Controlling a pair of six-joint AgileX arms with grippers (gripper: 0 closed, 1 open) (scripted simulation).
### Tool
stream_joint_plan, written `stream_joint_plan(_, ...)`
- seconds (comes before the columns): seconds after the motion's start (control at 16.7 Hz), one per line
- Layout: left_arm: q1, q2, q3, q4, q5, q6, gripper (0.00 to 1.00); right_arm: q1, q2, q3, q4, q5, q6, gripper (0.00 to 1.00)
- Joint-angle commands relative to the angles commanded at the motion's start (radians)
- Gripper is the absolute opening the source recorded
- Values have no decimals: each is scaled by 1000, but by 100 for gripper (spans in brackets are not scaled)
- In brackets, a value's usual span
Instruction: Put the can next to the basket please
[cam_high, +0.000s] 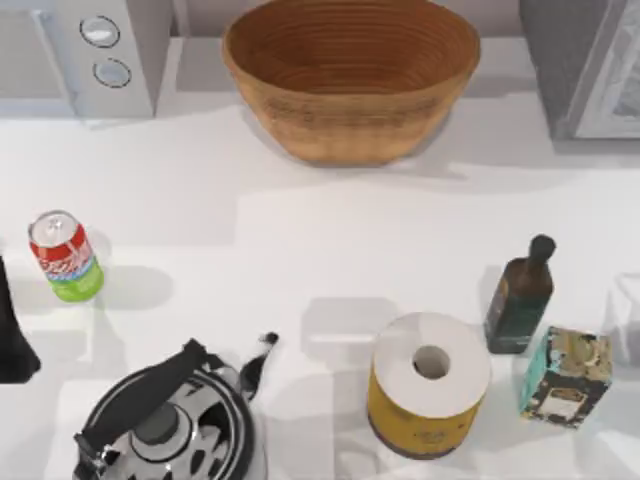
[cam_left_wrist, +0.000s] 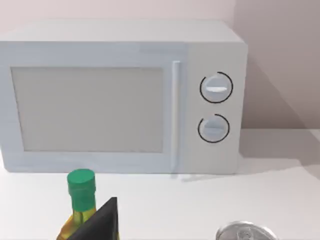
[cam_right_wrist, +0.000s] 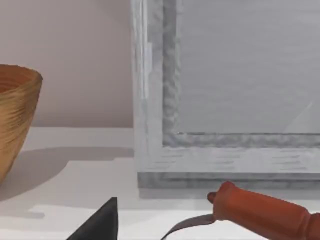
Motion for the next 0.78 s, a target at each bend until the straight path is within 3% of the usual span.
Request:
stream_joint_plan(0.36,-6,105,102,-85,0,50,100,0,0,0,0,0,0,100)
stream_joint_plan(0.78,-33,668,577,-451,0,266,100,0,0,0,0,0,0,100)
